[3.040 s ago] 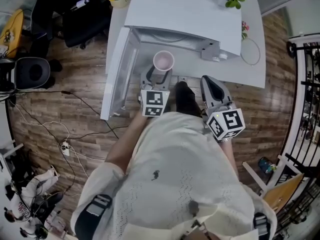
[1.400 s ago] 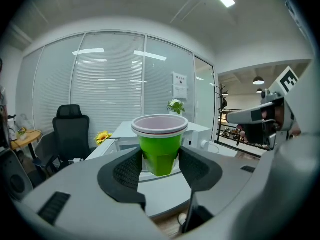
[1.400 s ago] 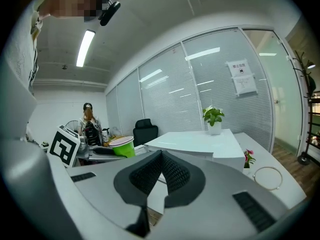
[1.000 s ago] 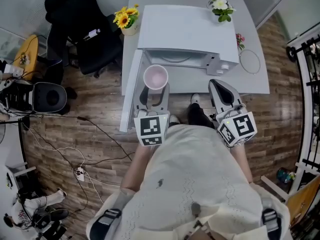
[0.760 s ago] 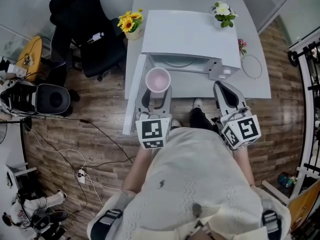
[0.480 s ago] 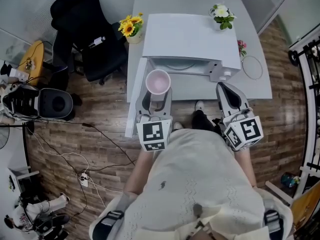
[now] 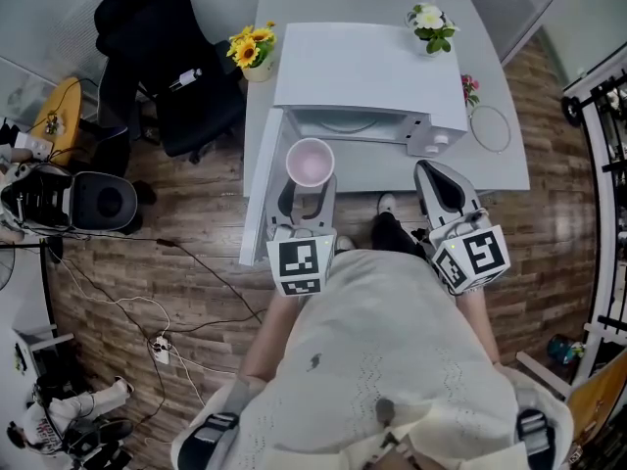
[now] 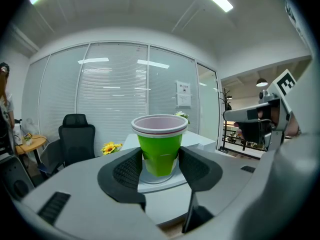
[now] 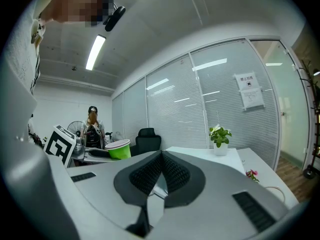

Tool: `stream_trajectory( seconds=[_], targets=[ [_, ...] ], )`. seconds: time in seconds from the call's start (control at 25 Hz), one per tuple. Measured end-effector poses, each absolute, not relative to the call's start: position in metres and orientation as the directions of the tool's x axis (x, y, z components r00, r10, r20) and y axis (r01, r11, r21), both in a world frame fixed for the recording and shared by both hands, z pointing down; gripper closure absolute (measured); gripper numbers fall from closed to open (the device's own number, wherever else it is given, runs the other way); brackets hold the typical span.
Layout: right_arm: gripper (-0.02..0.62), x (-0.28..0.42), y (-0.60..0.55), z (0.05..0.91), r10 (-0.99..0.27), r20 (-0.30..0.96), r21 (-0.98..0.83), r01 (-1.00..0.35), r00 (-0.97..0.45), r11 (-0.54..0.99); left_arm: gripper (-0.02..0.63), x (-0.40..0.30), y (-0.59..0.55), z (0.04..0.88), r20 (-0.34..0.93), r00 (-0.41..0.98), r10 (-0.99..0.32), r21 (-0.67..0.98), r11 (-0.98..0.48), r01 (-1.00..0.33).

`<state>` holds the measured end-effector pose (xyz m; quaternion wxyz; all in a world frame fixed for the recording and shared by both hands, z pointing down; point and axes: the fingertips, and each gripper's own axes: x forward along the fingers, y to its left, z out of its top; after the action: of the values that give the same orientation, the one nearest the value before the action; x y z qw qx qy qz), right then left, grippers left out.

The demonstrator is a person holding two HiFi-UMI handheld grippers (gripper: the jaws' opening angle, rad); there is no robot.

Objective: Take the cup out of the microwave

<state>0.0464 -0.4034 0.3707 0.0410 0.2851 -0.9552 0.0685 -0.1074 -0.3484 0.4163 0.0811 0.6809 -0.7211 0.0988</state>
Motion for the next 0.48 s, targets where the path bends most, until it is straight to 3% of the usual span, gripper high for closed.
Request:
stream_trajectory(
  seconds=[0.48],
  targets=[
    [0.588, 0.0488, -0.4012, 0.3785, -0.539, 0.128, -0.117, -0.552, -0.833, 0.825, 0.354, -0.1053, -0.3484, 0.4200, 0.255, -0.064, -0.965, -0.031, 0.058, -0.998]
  ],
)
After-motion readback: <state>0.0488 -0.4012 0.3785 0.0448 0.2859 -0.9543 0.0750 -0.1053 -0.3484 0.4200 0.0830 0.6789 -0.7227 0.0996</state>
